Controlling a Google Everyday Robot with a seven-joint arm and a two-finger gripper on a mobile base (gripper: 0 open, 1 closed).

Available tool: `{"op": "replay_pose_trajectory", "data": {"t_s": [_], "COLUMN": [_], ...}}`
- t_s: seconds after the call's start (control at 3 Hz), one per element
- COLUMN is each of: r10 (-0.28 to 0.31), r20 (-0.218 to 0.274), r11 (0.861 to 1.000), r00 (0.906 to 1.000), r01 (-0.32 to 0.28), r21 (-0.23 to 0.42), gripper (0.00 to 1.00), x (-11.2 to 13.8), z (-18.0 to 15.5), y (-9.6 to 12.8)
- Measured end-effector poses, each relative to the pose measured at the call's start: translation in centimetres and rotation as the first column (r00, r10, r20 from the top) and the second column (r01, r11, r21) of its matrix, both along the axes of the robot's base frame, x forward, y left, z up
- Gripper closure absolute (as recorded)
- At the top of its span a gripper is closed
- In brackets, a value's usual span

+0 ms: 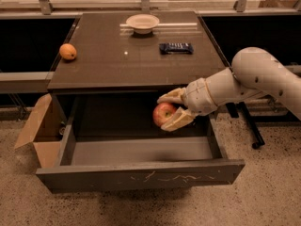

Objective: Pick apple from top drawer and place on counter

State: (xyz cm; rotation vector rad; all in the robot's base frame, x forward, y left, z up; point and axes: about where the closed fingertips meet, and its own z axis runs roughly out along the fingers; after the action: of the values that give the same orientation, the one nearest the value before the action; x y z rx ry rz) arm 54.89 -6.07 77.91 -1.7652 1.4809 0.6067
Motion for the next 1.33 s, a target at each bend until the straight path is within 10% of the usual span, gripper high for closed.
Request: {"op": "replay_pose_trajectory", "data": {"t_s": [0.67,1.33], "r10": [-0.002,-0.047], "r20": [0.021,0.141], "r11": [1.0,0.991], "r00": [0.9998,0.9889], "r01": [0.001,0.028], "r21": [0.025,0.133], "gripper": [1.0,1.0], "x": [0.6,4.0], "z": [1.5,11.4], "y": [0.6,1.3]}}
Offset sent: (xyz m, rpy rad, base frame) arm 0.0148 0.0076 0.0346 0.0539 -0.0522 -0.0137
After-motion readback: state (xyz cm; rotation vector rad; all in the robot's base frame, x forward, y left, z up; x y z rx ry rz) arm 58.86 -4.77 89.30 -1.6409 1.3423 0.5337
